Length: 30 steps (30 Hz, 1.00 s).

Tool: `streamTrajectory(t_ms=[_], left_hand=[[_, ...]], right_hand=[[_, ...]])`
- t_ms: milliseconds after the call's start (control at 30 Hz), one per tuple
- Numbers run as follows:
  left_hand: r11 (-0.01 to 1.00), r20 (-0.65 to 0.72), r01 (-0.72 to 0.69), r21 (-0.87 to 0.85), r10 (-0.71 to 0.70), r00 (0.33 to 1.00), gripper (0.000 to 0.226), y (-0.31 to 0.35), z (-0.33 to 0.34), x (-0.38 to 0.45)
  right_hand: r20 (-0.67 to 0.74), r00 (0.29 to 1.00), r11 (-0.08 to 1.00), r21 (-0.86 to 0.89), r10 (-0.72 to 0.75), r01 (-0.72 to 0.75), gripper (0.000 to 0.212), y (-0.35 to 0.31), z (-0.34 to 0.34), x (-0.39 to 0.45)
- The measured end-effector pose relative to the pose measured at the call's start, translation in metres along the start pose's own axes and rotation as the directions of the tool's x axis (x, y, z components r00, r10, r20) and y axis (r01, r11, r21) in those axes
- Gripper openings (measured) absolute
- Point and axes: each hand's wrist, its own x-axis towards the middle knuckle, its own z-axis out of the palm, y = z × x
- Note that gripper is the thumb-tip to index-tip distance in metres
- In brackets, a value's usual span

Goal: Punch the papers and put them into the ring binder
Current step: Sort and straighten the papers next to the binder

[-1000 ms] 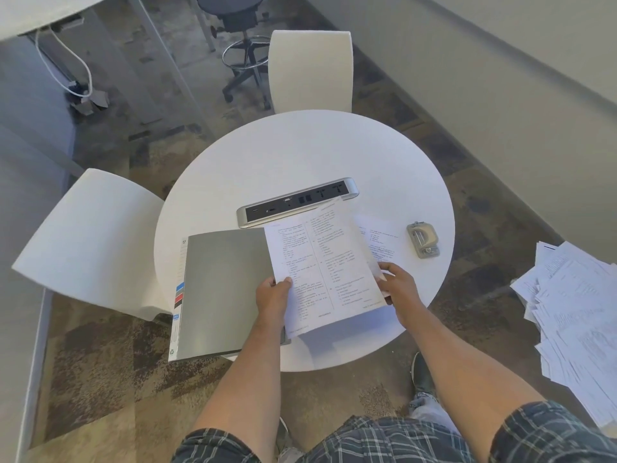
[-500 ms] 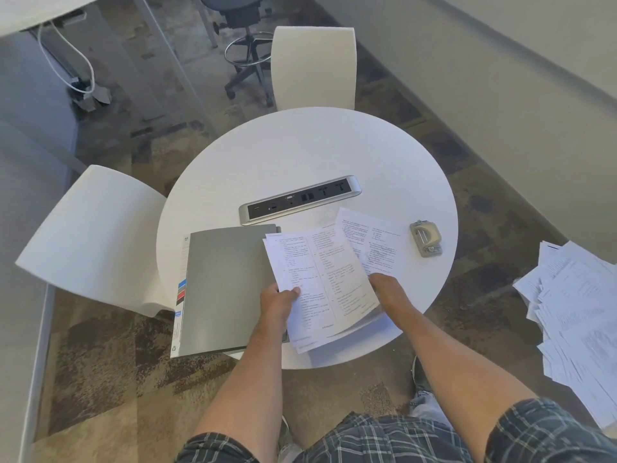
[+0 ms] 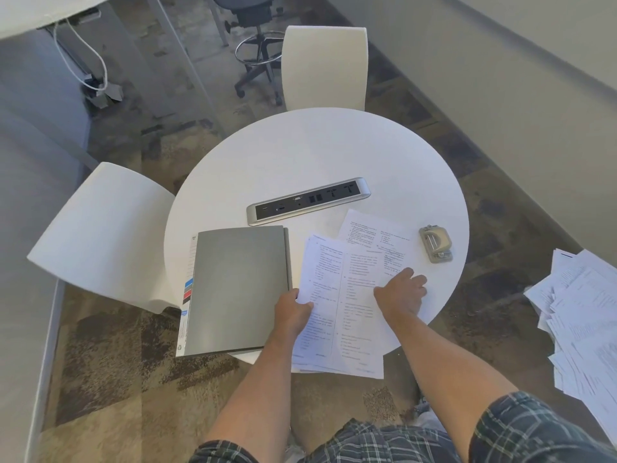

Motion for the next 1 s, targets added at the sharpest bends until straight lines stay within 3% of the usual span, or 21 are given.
streamTrajectory(t_ms=[200,600,933,1000], left_hand=[[0.996,0.113,-0.048,0.074,0.039,0.993,0.026,0.002,0.003,-0.002],[0.995,0.127,-0.066,0.069,0.057,0.99,0.027,-0.003,0.001,0.004],[0.997,0.073,-0.051,-0.061,0.056,0.996,0.007,-0.007,-0.007,0.015],[0.992,0.058,-0.037,-0.119,0.044,0.997,0.009,-0.009,-0.01,0.017]], right_hand=[[-0.02,0.994,0.991,-0.07,0.111,-0.112,0.071,-0.017,0.003,0.002],[0.065,0.98,0.975,0.101,0.19,-0.196,0.084,-0.012,-0.007,0.019],[0.091,0.991,0.97,0.215,0.1,-0.118,0.068,0.01,-0.023,0.027],[0.114,0.994,0.951,0.307,0.001,-0.036,0.049,0.012,-0.027,0.03]])
